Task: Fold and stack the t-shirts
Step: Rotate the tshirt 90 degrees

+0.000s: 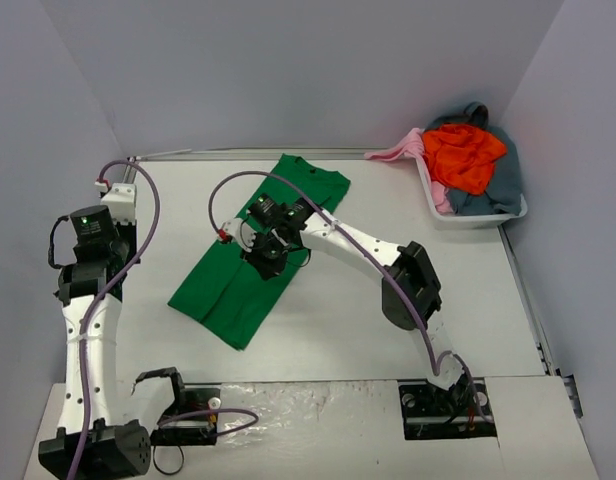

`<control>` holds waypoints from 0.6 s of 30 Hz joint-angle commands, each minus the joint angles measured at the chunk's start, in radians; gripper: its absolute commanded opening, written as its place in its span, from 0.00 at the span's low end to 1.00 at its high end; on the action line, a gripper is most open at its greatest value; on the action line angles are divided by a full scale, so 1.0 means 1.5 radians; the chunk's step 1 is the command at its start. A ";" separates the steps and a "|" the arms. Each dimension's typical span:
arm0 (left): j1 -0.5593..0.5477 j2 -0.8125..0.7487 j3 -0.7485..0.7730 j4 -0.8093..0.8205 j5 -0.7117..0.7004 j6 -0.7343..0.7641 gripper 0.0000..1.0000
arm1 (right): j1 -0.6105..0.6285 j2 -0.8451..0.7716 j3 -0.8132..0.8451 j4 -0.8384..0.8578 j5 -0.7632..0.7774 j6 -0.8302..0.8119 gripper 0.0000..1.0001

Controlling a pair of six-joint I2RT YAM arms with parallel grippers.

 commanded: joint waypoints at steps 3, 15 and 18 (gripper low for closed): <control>0.030 -0.026 -0.016 -0.010 -0.037 -0.024 0.02 | 0.054 0.026 0.042 -0.042 0.012 -0.003 0.00; 0.071 -0.050 -0.034 -0.002 -0.013 -0.027 0.02 | 0.122 0.130 0.110 -0.074 0.038 -0.030 0.00; 0.074 -0.054 -0.039 -0.002 -0.011 -0.026 0.03 | 0.122 0.149 0.112 -0.074 0.038 -0.033 0.00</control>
